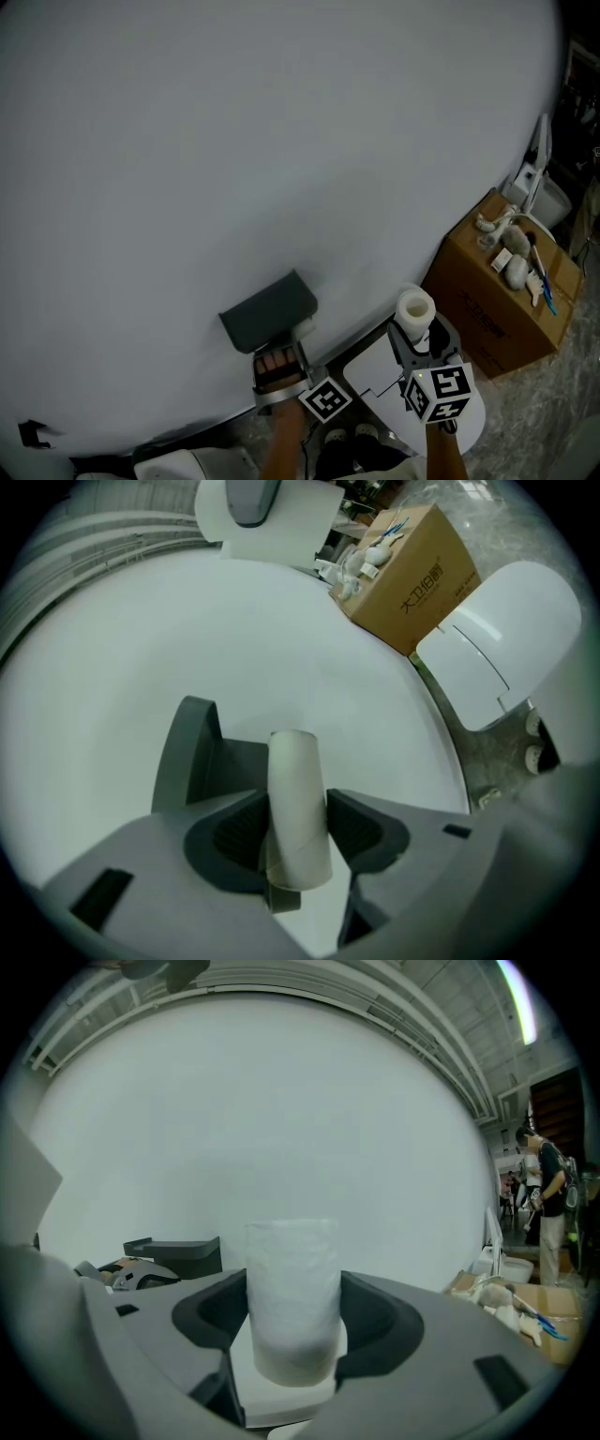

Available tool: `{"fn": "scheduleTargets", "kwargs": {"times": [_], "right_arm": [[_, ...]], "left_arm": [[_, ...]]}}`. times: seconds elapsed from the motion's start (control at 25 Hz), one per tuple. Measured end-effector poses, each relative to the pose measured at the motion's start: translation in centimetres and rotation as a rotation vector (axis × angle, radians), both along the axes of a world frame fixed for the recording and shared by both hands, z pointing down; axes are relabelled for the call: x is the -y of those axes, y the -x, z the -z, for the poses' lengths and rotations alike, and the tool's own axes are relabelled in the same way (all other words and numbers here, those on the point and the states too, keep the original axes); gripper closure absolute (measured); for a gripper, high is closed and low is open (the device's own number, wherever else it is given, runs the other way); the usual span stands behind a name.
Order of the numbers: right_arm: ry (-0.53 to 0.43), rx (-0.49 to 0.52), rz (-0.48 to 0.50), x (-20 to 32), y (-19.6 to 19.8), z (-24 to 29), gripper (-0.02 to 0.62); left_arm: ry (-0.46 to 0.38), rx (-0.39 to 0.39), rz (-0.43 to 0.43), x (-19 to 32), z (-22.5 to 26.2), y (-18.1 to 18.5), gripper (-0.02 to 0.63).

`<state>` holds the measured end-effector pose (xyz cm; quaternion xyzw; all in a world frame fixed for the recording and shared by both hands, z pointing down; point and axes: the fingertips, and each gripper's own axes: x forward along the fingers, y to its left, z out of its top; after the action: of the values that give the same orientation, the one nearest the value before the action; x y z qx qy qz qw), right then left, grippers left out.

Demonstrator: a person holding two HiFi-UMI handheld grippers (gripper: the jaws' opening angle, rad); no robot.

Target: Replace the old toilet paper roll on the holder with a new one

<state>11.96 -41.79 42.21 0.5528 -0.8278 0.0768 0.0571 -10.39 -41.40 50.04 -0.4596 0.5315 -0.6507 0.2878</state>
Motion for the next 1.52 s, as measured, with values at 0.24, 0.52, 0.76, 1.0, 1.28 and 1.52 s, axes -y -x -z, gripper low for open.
{"fn": "scheduleTargets", "kwargs": {"times": [0.24, 0.52, 0.76, 1.0, 1.28, 1.52], "right_arm": [[0.009, -0.003, -0.019, 0.0, -0.9, -0.4, 0.291], [0.019, -0.01, -0.063, 0.6, -3.0, -1.0, 0.291], [0.014, -0.012, -0.118, 0.8, -5.7, -0.7, 0.291], [0.011, -0.011, -0.164, 0.9, -8.0, -0.5, 0.291], [0.003, -0.005, -0.162, 0.8, -8.2, -0.3, 0.291], [-0.007, 0.004, -0.115, 0.7, -6.3, 0.0, 0.291]], "left_arm": [[-0.004, -0.019, -0.036, 0.6, 0.0, -1.3, 0.409], [-0.022, -0.011, -0.114, 2.9, -0.1, -4.2, 0.408], [-0.069, -0.057, -0.202, 4.7, 0.6, -8.2, 0.408], [-0.137, -0.201, -0.309, 4.9, 2.2, -12.6, 0.408], [-0.219, -0.528, -0.392, 3.0, 5.0, -13.9, 0.408], [-0.294, -0.943, -0.392, 0.4, 8.8, -12.0, 0.408]]}}
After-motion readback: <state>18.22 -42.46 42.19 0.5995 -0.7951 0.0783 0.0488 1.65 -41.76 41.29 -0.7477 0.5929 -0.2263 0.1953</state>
